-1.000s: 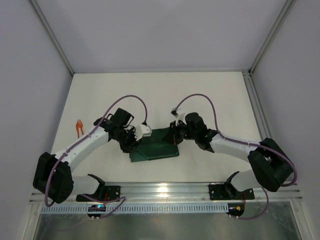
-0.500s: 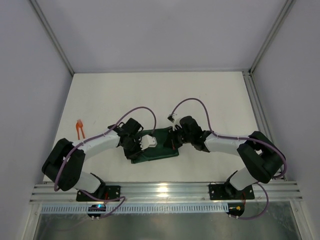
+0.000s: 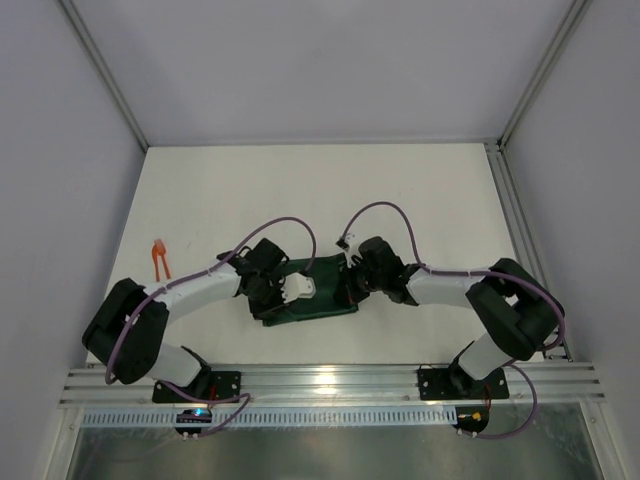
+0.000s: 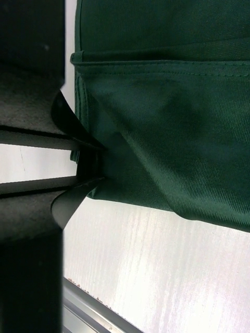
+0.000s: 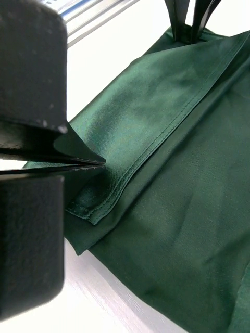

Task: Fold the napkin into a case and place the utensils inside
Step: Smooth out the 2/3-rectangle-folded napkin at the center of the board, then fold the 2/3-rectangle-folded napkin at the center of the board.

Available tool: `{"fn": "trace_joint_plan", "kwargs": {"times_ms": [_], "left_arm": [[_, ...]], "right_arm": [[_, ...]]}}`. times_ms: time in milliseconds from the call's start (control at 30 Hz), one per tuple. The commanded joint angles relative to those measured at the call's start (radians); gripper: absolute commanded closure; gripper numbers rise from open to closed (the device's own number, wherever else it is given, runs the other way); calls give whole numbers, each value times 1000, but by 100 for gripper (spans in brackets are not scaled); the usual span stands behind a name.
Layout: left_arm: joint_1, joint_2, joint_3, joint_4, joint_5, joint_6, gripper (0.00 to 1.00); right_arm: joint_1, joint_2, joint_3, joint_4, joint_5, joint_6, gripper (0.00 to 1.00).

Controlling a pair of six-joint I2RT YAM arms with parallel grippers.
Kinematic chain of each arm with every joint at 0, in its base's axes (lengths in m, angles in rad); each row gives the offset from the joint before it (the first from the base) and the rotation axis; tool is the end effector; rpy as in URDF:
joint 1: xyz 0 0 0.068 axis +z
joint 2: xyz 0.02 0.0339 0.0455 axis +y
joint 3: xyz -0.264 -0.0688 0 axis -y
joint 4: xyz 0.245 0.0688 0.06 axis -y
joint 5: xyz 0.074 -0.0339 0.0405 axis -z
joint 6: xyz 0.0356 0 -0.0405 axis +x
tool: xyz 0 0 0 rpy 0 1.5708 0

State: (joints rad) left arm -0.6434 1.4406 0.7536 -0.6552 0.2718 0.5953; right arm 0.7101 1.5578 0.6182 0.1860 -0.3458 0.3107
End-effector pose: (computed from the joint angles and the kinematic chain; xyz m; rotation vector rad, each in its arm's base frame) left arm 0.1845 -0.1503 0.1608 1.7166 2.3296 -0.4035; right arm 0.2105 0.1969 0.1415 -0.6657 2.3580 0.8891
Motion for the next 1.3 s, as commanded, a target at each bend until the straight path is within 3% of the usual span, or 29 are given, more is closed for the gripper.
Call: {"fn": "trace_joint_plan", "kwargs": {"times_ms": [0, 167, 367, 400, 433, 533, 567, 633, 733, 800, 833, 1000, 1067, 1133, 1267], "left_arm": [[-2, -43, -23, 31, -10, 29, 72], [-2, -135, 72, -38, -5, 0, 61], [5, -307, 153, -110, -156, -68, 49], [11, -348, 161, -113, -193, -86, 43], [17, -365, 165, -115, -254, -97, 40], [71, -407, 181, -94, -342, -144, 24], [88, -411, 182, -81, -351, -155, 10], [143, -414, 188, -58, -376, -189, 1], [189, -399, 193, 29, -483, -261, 1], [231, -379, 207, 95, -594, -329, 1], [250, -368, 217, 115, -600, -363, 1], [418, -235, 274, 83, -384, -420, 1], [483, -186, 300, 56, -323, -425, 1], [531, -125, 323, 3, -223, -433, 4], [636, -77, 360, -55, -168, -428, 14]], "right_arm": [[-3, -34, 60, -34, 24, -56, 96], [-3, -108, 121, -110, 57, -91, 95], [-6, -270, 209, -232, 185, -143, 80], [-17, -292, 219, -241, 220, -151, 76], [-29, -310, 222, -244, 223, -151, 66], [-127, -372, 219, -234, 150, -130, 49], [-156, -384, 212, -206, 136, -124, 46], [-222, -419, 172, -156, 184, -104, 41], [-267, -444, 134, -71, 339, -105, 29], [-279, -453, 86, -7, 442, -91, 5], [-282, -459, 65, 82, 524, -70, 1], [-320, -423, 8, 179, 496, 5, 1], [-321, -358, 50, 98, 397, -1, 1], [-320, -314, 67, 35, 297, -2, 12], [-321, -265, 11, 56, 156, 7, 14]]}}
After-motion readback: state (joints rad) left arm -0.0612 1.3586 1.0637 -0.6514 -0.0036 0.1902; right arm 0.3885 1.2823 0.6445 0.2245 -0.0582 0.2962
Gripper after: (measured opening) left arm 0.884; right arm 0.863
